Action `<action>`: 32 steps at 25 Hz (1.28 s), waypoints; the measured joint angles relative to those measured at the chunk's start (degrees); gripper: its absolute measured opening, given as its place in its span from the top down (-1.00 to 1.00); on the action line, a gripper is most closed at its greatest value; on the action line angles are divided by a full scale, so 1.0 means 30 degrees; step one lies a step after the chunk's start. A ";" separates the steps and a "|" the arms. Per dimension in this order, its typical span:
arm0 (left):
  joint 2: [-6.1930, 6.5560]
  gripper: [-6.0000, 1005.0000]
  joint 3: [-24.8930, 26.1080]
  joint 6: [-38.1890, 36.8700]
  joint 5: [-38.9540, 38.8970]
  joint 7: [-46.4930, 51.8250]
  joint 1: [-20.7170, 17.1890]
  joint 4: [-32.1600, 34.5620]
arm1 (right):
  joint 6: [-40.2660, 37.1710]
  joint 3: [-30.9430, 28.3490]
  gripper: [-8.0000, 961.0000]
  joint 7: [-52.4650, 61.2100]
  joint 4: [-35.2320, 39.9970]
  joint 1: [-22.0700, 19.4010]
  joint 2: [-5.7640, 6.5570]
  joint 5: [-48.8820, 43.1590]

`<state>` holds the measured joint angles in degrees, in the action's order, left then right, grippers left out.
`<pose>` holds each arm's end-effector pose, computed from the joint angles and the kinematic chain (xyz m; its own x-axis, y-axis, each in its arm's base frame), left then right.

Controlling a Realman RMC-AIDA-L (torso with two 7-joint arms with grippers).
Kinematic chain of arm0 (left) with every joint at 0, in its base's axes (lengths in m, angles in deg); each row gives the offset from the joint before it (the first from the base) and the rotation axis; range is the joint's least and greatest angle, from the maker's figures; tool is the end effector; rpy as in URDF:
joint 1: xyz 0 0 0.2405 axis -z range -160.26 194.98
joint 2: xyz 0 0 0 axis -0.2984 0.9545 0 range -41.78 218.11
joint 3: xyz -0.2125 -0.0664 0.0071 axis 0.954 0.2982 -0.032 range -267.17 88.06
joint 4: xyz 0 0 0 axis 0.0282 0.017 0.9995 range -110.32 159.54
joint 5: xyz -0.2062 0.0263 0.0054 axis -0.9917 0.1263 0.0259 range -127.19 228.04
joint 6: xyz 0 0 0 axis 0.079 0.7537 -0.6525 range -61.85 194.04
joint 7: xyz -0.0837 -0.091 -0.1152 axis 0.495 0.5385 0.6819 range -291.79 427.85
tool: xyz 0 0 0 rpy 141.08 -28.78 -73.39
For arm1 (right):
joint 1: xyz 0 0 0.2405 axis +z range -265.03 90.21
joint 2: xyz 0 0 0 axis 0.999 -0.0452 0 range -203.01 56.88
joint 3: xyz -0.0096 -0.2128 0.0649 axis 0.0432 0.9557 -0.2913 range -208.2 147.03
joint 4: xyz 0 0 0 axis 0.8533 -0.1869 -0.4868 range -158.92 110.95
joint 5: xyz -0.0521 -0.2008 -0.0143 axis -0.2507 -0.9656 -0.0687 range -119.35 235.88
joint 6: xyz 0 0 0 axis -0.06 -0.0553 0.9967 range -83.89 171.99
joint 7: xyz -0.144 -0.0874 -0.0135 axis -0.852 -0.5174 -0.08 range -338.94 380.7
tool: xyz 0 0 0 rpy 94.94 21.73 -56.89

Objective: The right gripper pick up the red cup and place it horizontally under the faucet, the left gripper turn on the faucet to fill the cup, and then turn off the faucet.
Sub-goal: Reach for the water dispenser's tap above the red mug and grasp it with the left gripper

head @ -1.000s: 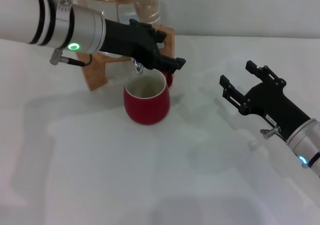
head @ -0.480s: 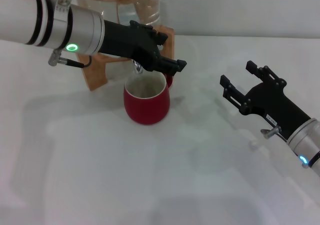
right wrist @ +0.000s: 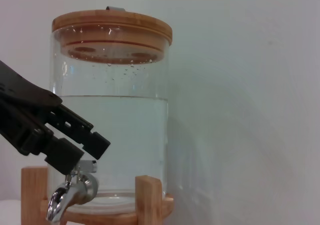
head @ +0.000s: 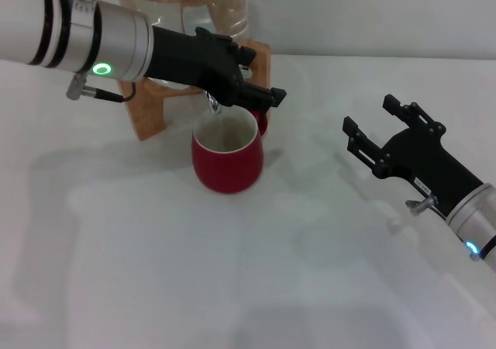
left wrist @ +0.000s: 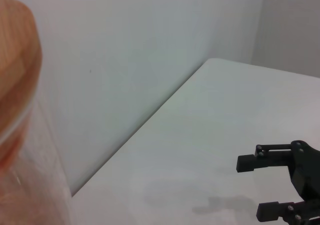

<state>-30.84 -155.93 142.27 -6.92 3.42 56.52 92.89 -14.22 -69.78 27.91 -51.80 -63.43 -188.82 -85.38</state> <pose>-0.1018 0.3882 0.0066 0.9439 0.2524 0.2128 0.3111 -0.8958 -0.3174 0.2134 0.3337 -0.0666 0.7254 0.0361 -0.6873 -0.5651 -0.5389 -0.6247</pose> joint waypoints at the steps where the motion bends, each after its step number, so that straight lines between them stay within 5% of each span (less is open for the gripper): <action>1: -0.0004 -0.72 0.0045 0.0057 0.0006 0.0014 -0.0021 0.0052 | 0.0000 0.0000 -0.52 0.0001 0.0031 0.0032 0.0000 0.0006; 32: 0.0064 -0.72 0.0032 -0.0146 0.0163 -0.0784 0.0238 -0.0674 | 0.0000 -0.0022 -0.52 0.0000 0.0040 0.0150 -0.0055 0.0012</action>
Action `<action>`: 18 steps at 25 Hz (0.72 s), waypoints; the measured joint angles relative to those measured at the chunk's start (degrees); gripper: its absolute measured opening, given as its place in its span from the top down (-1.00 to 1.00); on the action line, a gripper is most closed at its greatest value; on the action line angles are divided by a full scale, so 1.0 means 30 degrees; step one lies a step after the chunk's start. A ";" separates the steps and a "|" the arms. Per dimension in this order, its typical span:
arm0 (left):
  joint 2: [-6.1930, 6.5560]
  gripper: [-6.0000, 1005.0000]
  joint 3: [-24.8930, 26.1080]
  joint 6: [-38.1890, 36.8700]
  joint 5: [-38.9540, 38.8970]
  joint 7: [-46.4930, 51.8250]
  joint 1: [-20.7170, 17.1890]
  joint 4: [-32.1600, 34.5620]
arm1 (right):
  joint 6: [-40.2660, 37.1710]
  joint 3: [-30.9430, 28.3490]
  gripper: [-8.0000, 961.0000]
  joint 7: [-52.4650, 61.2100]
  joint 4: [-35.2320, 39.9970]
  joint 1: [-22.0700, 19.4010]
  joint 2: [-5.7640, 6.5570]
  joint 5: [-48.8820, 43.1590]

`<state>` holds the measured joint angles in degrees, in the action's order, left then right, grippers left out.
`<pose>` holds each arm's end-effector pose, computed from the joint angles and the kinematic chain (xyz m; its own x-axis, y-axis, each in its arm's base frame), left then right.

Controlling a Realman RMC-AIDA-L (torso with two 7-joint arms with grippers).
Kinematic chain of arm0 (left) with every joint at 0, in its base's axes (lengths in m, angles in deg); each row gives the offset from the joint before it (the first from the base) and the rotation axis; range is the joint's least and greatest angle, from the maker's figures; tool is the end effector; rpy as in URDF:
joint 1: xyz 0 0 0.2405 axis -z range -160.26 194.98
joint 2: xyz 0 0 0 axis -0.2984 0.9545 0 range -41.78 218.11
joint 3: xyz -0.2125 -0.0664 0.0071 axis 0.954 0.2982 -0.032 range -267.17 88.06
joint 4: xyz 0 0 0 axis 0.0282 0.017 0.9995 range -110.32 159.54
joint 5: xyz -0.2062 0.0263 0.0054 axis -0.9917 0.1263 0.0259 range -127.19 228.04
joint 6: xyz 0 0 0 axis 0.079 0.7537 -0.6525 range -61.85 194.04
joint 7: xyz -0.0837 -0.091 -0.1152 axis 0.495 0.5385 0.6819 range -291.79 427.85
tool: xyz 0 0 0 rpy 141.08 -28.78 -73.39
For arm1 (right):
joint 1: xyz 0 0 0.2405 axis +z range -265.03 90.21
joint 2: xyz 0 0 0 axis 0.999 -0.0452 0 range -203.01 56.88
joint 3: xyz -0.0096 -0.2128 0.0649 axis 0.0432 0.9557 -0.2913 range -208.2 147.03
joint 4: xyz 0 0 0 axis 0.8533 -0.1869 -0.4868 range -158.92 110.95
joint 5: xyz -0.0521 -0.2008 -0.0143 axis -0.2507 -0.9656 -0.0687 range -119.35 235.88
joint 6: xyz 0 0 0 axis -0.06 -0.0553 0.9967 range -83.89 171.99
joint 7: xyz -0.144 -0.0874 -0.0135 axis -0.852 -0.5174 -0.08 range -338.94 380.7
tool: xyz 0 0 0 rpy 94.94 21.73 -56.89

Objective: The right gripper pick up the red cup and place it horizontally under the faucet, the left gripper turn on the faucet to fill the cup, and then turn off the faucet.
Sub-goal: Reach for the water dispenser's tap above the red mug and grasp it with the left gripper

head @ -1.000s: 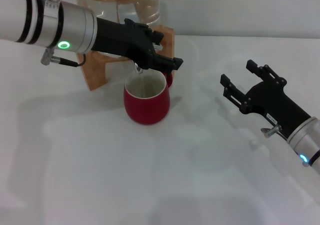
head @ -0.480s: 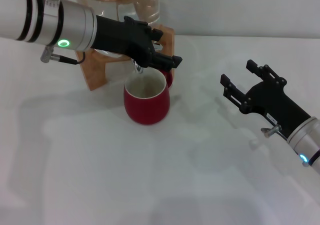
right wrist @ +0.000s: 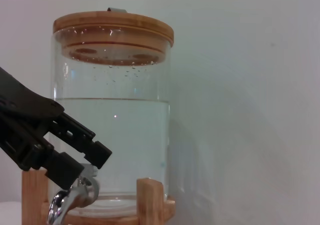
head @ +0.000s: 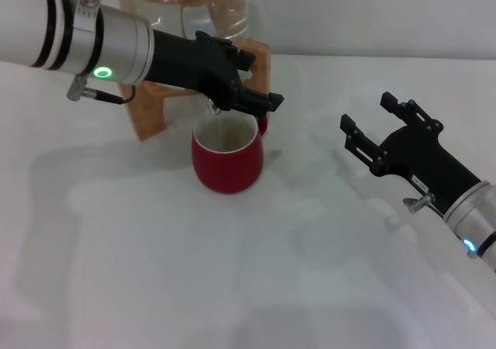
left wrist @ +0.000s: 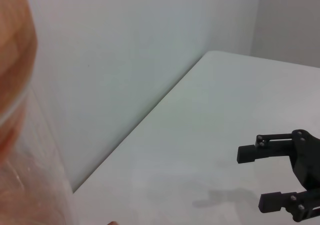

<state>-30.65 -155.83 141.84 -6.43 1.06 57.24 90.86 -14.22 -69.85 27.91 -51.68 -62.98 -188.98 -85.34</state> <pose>-0.1063 0.3902 0.0029 0.9534 0.2345 0.1899 0.2859 -0.9034 -0.3197 0.2107 0.3353 -0.0671 0.7241 0.0404 -0.6885 -0.5631 -0.5419 -0.6239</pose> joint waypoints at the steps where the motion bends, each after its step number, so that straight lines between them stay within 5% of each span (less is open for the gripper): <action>1: -0.0001 -0.72 -0.0002 0.0021 0.0000 -0.0001 0.0005 0.0002 | 0.0000 0.0002 -0.52 0.0000 -0.0008 0.0000 -0.0002 0.0000; 18: 0.0073 -0.72 0.0062 0.1142 -0.0008 0.0225 -0.0001 0.0491 | 0.0001 0.0036 -0.52 -0.0001 0.0021 -0.0037 0.0026 0.0000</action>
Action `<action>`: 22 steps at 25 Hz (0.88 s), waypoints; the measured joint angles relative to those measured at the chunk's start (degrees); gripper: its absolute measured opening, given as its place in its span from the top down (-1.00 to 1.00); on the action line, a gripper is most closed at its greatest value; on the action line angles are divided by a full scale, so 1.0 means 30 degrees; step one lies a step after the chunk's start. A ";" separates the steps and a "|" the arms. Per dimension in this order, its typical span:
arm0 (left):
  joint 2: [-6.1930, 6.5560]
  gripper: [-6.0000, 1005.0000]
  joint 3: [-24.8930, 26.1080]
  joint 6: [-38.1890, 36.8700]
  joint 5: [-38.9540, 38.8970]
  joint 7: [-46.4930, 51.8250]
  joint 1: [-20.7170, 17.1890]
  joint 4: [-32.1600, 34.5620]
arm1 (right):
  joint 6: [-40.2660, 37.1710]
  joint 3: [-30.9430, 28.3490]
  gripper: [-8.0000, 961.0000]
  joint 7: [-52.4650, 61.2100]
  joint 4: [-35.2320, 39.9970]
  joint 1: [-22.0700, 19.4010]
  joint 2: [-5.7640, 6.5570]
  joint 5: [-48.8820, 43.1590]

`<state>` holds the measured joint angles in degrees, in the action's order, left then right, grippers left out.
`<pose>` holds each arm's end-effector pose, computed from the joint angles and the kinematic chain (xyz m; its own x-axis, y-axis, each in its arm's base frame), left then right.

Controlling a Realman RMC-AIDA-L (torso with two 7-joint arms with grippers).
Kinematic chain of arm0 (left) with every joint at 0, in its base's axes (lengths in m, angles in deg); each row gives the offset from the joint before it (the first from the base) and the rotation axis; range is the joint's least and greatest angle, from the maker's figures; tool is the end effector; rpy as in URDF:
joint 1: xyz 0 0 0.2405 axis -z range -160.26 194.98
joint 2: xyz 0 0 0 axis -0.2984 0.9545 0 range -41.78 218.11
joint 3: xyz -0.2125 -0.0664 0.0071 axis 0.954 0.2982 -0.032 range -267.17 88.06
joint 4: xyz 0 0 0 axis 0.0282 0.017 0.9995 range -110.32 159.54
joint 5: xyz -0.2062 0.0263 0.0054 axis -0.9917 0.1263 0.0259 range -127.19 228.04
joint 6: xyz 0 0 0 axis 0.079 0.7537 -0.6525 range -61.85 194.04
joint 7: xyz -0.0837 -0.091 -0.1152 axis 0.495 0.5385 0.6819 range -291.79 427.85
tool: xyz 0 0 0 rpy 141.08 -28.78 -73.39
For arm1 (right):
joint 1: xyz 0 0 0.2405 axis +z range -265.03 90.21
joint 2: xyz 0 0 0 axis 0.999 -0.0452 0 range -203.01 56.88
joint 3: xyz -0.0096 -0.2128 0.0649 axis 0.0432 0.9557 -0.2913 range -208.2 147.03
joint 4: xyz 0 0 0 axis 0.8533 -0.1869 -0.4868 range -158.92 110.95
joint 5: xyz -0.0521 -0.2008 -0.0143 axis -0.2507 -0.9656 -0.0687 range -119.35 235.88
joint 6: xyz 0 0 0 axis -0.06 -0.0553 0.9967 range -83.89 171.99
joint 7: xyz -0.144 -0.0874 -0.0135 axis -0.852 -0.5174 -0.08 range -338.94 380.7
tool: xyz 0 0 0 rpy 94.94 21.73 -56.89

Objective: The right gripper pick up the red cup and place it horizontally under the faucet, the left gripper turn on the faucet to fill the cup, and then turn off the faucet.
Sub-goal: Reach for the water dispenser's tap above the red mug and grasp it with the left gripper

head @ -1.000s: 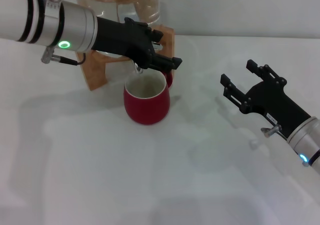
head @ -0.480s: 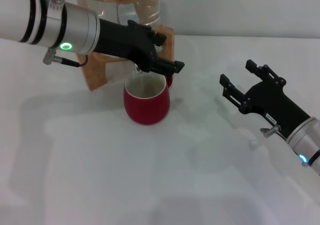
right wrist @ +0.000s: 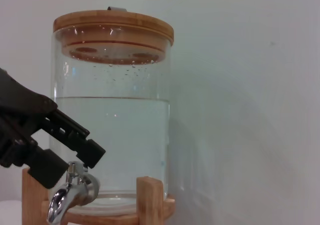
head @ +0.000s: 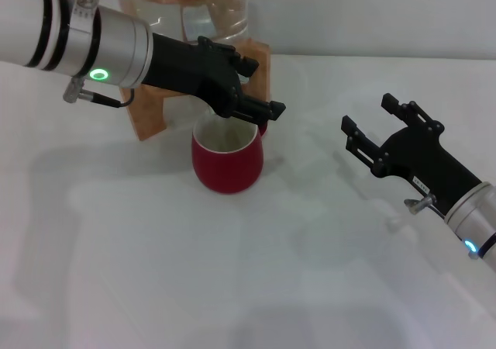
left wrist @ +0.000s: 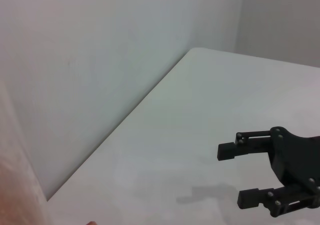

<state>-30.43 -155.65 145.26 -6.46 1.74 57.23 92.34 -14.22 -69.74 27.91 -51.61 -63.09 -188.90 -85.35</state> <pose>-0.1031 0.3828 0.0053 0.9570 0.2315 0.1747 0.2741 -0.9186 -0.2848 0.2121 0.3347 -0.0670 0.7263 0.0385 -0.6863 -0.5620 -0.5416 -0.6251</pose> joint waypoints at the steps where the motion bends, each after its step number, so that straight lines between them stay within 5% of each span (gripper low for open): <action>1: 0.0005 -0.72 0.0000 0.0067 0.0006 0.0038 -0.0016 0.0108 | -0.0001 -0.0006 -0.52 0.0000 0.0002 0.0007 0.0000 0.0000; 22: 0.0001 -0.72 0.0032 0.0527 0.0242 0.0421 -0.0067 0.1621 | 0.0000 -0.0044 -0.52 -0.0001 0.0041 0.0061 0.0000 -0.0001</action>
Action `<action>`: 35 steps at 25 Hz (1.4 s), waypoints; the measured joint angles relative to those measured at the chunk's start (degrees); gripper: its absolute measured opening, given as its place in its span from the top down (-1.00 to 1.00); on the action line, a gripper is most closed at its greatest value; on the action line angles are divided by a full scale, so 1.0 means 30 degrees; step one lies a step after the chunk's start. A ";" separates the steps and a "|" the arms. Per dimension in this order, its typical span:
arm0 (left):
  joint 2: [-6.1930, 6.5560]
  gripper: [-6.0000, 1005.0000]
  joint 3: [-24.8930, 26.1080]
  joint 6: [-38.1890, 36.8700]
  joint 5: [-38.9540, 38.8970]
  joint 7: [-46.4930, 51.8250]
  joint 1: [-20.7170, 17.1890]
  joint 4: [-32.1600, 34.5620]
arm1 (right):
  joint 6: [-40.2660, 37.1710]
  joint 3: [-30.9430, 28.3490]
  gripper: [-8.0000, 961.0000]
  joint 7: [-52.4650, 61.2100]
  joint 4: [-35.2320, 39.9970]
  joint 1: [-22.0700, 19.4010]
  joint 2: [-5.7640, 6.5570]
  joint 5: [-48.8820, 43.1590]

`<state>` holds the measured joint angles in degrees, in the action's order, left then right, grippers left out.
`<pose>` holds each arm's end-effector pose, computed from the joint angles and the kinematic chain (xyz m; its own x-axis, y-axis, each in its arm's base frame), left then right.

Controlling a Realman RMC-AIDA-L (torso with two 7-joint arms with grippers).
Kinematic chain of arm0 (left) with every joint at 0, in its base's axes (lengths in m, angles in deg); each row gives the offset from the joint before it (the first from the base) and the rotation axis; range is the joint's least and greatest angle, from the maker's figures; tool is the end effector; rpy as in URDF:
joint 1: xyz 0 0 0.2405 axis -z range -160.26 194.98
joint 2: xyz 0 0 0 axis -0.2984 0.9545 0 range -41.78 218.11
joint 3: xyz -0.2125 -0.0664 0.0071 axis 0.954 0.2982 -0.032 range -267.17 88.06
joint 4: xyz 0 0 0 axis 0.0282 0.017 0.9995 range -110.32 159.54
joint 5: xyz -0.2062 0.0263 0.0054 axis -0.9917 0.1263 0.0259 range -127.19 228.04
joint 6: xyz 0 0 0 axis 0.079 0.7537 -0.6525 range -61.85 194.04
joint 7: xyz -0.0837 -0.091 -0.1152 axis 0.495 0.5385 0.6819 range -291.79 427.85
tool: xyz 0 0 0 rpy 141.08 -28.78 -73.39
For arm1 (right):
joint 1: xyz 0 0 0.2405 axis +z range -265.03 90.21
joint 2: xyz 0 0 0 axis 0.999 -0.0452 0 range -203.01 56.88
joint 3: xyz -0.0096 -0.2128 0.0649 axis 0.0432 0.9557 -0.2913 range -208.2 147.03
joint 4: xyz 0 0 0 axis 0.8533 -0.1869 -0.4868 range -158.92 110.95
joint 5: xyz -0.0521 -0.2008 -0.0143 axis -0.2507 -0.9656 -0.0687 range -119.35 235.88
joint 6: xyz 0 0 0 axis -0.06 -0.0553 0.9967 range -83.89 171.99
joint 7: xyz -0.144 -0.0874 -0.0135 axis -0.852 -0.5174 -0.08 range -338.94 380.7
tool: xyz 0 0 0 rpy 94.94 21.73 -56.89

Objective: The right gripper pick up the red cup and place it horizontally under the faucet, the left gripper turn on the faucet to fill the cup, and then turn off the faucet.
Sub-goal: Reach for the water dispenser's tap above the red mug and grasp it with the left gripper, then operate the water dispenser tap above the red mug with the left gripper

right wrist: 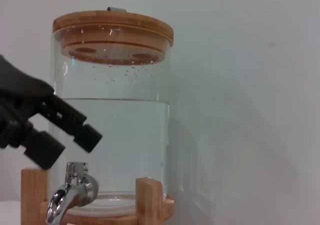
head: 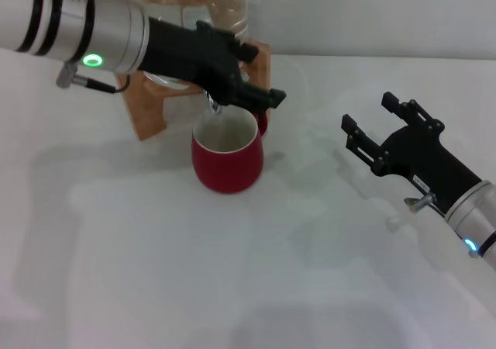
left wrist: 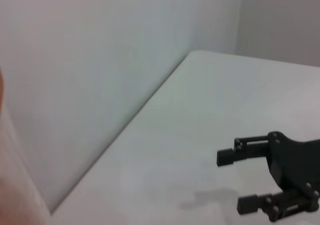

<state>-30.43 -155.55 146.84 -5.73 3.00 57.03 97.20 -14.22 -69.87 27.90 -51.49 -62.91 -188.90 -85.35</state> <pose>-0.0902 0.3813 0.0168 0.9678 0.1870 0.1683 0.2321 -0.9217 -0.3107 0.2117 0.3357 -0.0664 0.7269 0.0407 -0.6855 -0.5608 -0.5409 -0.6268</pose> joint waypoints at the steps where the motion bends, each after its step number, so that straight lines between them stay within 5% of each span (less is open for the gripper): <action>1: -0.0014 -0.72 0.0000 -0.0005 0.0000 0.0002 0.0006 0.0114 | -0.0001 0.0000 -0.52 0.0001 0.0000 0.0004 0.0000 0.0001; 10: -0.0195 -0.72 -0.0147 -0.0123 -0.0997 0.0113 -0.0860 0.1751 | -0.0001 -0.0253 -0.52 0.0000 0.0034 0.0007 0.0003 0.0001; 25: -0.0266 -0.72 -0.0267 -0.1425 -0.5219 -0.1247 -0.6459 0.3439 | 0.0000 -0.0494 -0.52 0.0001 0.0205 -0.0195 0.0006 0.0001; 35: -0.0270 -0.72 -0.0505 -0.1668 -0.5483 -0.2043 -0.6611 0.1966 | 0.0011 -0.0391 -0.52 0.0191 0.0263 -0.0217 -0.0011 0.0001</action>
<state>-31.24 -157.07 141.84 -22.18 -3.13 37.20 103.10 -14.19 -71.05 28.48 -50.70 -63.56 -188.94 -85.34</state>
